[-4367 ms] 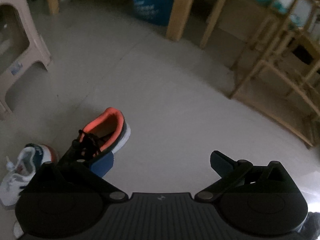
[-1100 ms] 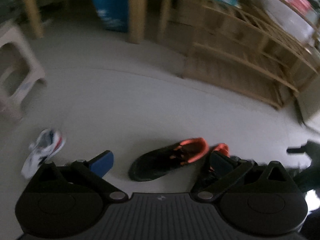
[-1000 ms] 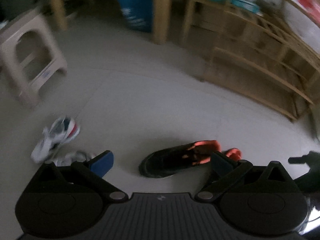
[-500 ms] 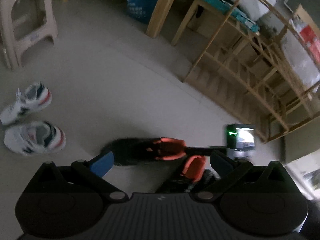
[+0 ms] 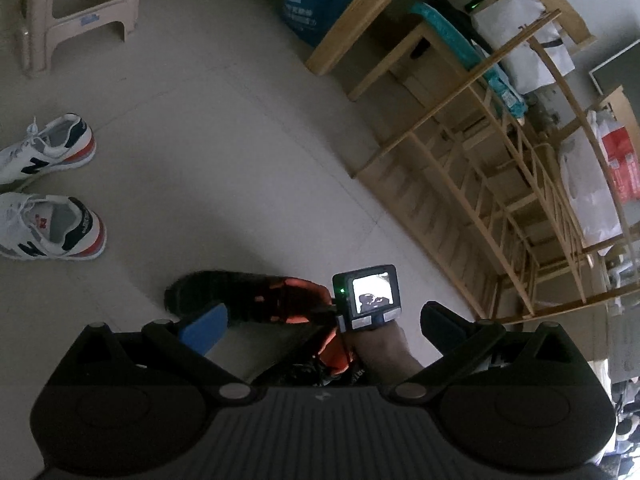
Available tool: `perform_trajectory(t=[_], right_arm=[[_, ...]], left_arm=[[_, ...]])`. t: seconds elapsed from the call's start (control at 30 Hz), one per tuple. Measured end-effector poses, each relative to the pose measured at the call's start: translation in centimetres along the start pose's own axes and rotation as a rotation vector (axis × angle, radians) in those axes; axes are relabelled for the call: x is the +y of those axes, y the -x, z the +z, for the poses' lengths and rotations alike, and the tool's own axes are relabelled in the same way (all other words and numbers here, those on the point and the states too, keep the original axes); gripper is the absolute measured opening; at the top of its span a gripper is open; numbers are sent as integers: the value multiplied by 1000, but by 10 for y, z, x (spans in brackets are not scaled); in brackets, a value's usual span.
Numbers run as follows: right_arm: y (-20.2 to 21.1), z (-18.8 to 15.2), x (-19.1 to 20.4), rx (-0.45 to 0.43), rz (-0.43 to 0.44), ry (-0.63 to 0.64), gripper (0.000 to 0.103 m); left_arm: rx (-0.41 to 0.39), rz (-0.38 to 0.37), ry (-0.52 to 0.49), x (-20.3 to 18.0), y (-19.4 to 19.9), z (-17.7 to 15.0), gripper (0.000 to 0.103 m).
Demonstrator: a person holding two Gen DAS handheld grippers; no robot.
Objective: Organize scattered shoes
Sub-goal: 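Grasp the black-and-orange sneaker heel with the right tool and lift, then set the sneaker straight beside its pair and release with the right tool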
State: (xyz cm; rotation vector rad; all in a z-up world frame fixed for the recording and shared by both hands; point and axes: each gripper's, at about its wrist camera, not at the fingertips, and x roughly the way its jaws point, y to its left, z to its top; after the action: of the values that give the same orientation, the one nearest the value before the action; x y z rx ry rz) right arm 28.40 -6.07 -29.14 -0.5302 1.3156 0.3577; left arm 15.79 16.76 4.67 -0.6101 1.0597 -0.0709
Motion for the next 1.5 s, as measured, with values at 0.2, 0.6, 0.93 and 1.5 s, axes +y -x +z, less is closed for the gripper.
perform_trajectory(t=[0.2,0.6,0.93,1.5], right_arm=[[-2,10,9,-43,22,239,18],[-3,9,12,-80,-3,647,18],[1,0,5,-64,18,702,18],[8,21,-11,-73,29,676,89]], left_arm=[[46,-1,-6,2,-8,-5,103],[49,-8,-12,0,-11,-3,103],[57,-14,-16,-2,-16,-2,103],[53,-22,-4,-2,-14,1,103]])
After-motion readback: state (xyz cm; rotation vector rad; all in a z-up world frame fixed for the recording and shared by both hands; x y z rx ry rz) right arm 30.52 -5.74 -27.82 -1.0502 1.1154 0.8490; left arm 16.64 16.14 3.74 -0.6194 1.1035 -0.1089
